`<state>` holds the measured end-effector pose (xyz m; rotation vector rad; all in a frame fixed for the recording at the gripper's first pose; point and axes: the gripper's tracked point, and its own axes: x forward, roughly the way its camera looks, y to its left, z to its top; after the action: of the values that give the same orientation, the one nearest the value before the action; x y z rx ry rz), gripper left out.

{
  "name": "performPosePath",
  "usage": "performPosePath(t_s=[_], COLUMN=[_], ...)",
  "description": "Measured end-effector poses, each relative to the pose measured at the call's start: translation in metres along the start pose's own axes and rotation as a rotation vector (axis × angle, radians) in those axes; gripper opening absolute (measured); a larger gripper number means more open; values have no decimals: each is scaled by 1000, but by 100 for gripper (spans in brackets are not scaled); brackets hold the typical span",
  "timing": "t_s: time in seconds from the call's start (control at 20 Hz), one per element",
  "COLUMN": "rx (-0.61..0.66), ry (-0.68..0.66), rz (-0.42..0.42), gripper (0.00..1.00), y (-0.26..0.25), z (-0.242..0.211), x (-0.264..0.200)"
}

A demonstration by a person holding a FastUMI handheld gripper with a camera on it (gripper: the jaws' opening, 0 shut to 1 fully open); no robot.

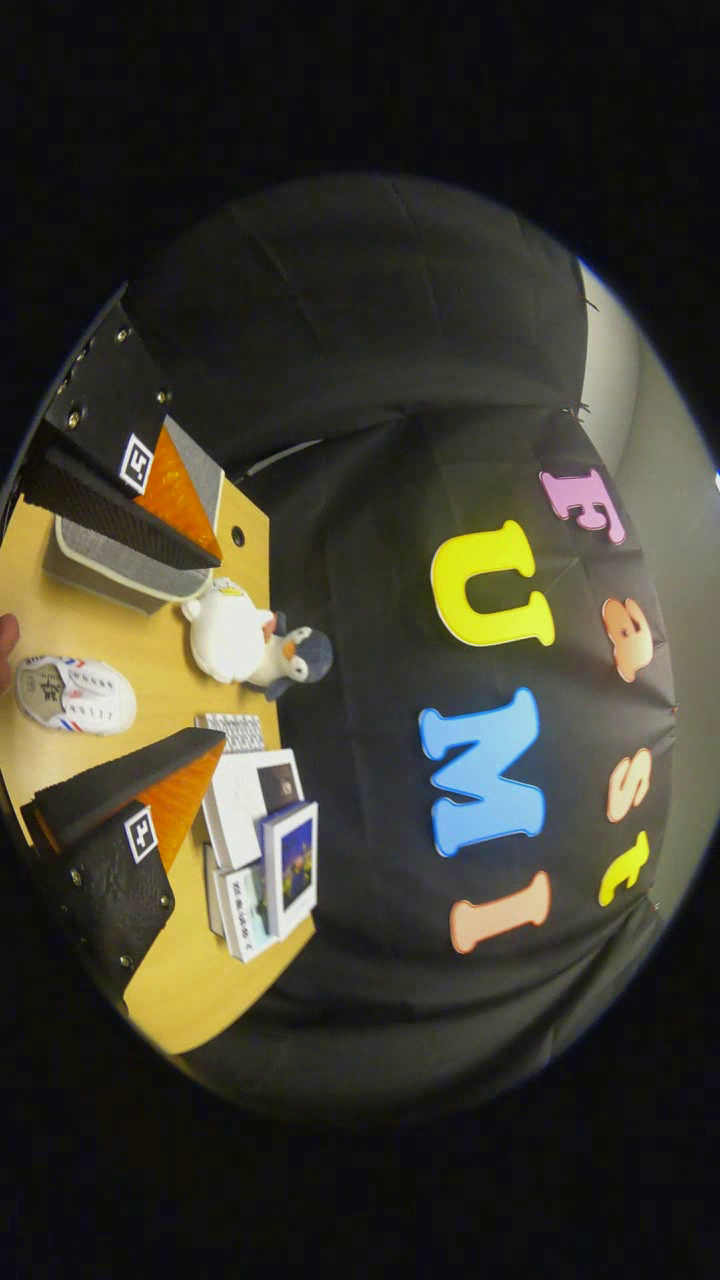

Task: Open the storage box then place both shoes into the box .Put the left shoe in first, then the right shoe, with the right side of both shoes facing outward in a uniform manner.

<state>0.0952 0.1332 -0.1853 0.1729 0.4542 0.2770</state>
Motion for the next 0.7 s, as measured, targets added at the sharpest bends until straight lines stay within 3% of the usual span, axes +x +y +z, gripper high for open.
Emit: performPosePath(t_s=[0.25,0.7], rx=[203,294], ry=[195,406], rz=[103,267], gripper=[97,97], y=[9,34], z=[-59,-116], x=[37,65])
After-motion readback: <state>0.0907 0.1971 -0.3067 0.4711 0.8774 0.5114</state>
